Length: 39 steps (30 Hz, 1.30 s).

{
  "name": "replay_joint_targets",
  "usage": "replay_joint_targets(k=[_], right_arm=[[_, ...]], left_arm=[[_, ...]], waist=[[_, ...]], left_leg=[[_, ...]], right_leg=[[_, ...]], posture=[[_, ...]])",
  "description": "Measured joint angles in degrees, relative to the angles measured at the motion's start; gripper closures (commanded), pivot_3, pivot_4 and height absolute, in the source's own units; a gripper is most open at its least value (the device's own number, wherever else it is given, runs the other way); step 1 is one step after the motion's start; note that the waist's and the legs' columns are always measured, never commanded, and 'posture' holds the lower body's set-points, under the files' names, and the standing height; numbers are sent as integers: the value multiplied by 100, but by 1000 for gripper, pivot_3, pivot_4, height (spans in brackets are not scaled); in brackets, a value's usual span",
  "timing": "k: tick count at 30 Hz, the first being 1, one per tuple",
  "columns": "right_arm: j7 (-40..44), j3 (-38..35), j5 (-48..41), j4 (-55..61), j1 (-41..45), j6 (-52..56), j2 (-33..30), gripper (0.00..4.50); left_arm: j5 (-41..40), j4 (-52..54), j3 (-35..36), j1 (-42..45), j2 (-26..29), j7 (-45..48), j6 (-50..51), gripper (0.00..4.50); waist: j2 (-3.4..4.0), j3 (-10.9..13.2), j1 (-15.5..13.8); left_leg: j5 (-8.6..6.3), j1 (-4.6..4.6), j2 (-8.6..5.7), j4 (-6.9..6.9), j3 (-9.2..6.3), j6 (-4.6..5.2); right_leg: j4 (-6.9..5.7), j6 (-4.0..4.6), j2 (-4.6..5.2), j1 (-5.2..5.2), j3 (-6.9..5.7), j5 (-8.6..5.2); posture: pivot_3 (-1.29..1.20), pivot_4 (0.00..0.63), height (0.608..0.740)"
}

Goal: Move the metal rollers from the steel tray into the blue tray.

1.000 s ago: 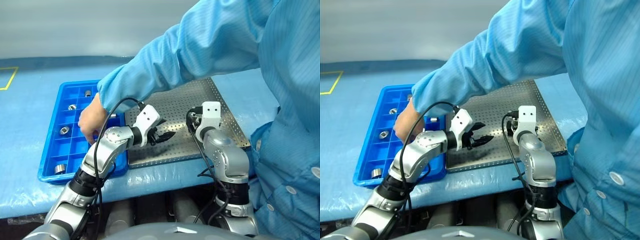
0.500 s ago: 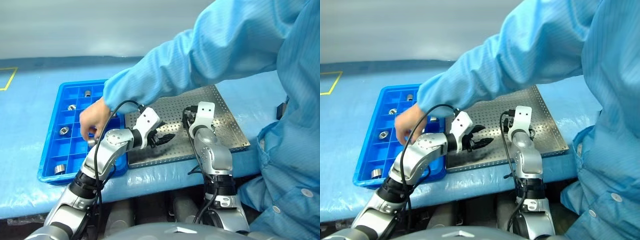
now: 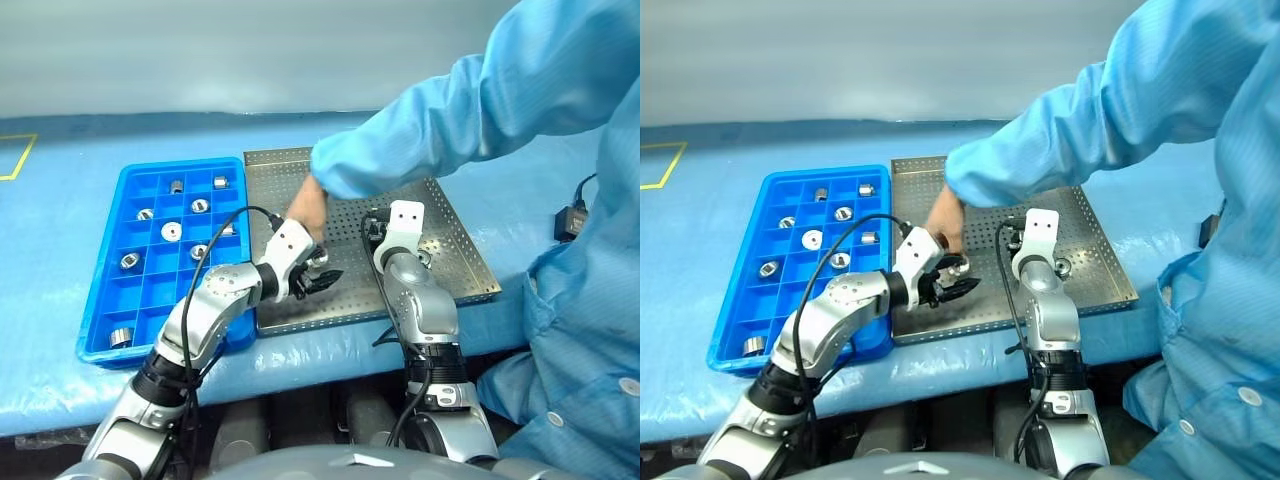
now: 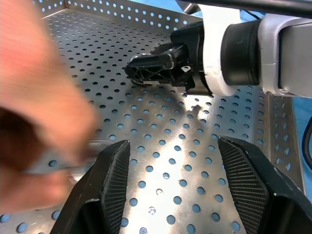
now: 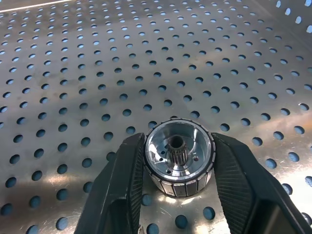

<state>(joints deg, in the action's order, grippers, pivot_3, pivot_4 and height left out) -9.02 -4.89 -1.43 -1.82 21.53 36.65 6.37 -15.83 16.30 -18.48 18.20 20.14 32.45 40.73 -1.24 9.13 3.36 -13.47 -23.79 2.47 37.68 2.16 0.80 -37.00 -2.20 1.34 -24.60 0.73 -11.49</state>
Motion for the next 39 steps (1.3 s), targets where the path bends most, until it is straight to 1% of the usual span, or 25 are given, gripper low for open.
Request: replay_joint_targets(k=[4,9,11,16,19,21,27,30,34,39], right_arm=[[77,60,-59,99,-9,107,39,2761],[244,241,-136,651,-35,367,45,2761],[409,326,-208,859,-34,521,-24,2761],[1263,847,-563,1458,44,1030,-379,2761],[1728,1168,-780,1638,301,1249,-493,2761],[2040,1362,-925,1681,483,1275,-556,2761],[3191,2261,-1272,1440,1180,1208,-668,2761],[3541,2617,-1291,1118,1393,1065,-595,2761],[3899,3029,-1262,484,1686,717,-268,2761],[4192,3390,-1166,-401,1910,200,116,2761]], left_arm=[[-1,62,2,-9,0,-35,4,1370],[-20,226,87,-174,31,-116,32,1370],[-42,351,245,-298,66,-157,57,1370],[-142,1006,899,-868,244,-405,255,1370],[-269,1492,1390,-1344,268,-647,421,1370],[-287,1799,1644,-1605,297,-794,530,1370],[-295,2637,2346,-2454,430,-1234,864,1370],[-295,2922,2616,-2770,418,-1410,969,1370],[-313,3310,2882,-3255,282,-1633,1053,1370],[-335,3568,2914,-3601,116,-1834,1126,1370]], waist=[[0,0,-2],[0,0,-11],[0,0,-16],[2,1,-2],[2,1,-28],[2,1,-97],[0,1,-345],[-2,1,-487],[-4,0,-617],[-5,-1,-836]], left_leg=[[0,0,0,0,0,0],[0,0,1,0,-2,0],[0,0,2,0,-1,0],[0,2,8,-3,-2,0],[0,3,10,-3,-4,0],[0,4,8,-2,-4,0],[0,8,8,-3,-7,0],[0,7,9,-2,-8,-1],[0,6,8,-2,-9,-1],[1,6,9,-2,-17,-4]], right_leg=[[0,2,0,0,0,1],[0,2,0,-1,-1,1],[0,2,0,-1,-1,1],[-1,4,-1,-2,-1,-1],[-2,4,0,-1,-3,-2],[-2,1,-1,1,-4,-4],[-1,14,1,4,-11,-13],[0,20,3,5,-14,-15],[2,24,3,6,-17,-19],[2,39,4,7,-28,-33]], posture=[[-12,150,740],[-9,150,740],[-7,150,740],[32,150,740],[74,150,740],[105,150,740],[221,150,740],[262,150,740],[326,150,740],[379,150,740]])
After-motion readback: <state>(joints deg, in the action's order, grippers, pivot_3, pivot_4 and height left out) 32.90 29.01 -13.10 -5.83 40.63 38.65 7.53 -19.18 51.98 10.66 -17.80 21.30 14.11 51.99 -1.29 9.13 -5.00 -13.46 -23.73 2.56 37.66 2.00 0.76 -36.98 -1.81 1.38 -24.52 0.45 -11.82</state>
